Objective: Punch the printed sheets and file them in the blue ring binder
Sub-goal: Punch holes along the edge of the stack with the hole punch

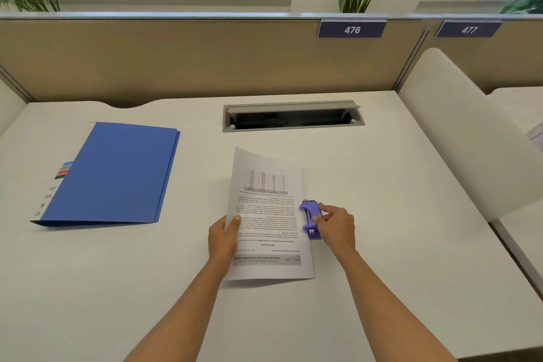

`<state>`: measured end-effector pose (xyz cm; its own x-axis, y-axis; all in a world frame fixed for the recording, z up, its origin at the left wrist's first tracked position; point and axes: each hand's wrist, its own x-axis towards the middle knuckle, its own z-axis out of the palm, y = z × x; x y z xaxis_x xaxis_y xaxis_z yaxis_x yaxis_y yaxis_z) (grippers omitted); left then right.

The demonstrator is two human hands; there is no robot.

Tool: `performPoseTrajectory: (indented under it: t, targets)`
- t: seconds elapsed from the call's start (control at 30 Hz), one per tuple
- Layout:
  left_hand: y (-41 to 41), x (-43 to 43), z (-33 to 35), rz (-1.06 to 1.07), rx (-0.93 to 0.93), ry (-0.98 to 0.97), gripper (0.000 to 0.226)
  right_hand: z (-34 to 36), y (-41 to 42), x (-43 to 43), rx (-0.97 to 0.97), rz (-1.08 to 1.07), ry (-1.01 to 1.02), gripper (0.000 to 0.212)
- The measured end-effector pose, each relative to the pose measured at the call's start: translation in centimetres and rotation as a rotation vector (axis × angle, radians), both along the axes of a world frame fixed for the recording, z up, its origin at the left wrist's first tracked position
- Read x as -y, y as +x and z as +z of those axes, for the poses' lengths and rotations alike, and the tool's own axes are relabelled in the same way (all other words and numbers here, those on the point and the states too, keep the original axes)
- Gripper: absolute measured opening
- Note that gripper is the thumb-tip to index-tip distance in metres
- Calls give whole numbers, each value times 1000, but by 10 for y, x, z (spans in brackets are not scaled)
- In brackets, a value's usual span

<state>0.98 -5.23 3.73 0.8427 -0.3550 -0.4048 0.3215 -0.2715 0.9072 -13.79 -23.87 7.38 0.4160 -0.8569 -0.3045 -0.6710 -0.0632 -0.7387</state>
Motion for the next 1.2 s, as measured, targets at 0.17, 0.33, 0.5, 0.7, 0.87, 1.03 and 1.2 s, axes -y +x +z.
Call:
performPoseTrajectory:
  t: [0.17,0.33,0.5,0.7,0.87,1.03,1.2]
  targets:
    - [-8,1,-4,5,-15,-2,18,-1,1,-3,6,18,-10,39]
    - [-12,2,-8,11,-18,11,20,-2,0,-4,2,27,-18,40]
    - [-14,-1,-14,-16,9,58,20,-2,1,-3,-13,34,-26,39]
    - [-9,-5,-18,-247,324,393,37,-1,1,0,-61,79,-50,37]
    - [-4,-9,-21,-376,594,612,36,2,0,10,-116,86,-104,27]
    - [-4,-14,-25,-401,958,734,42,1,7,18,-174,78,-84,31]
    - [-8,-22,-36,-472,888,744,65,-5,10,22,-259,43,-31,59]
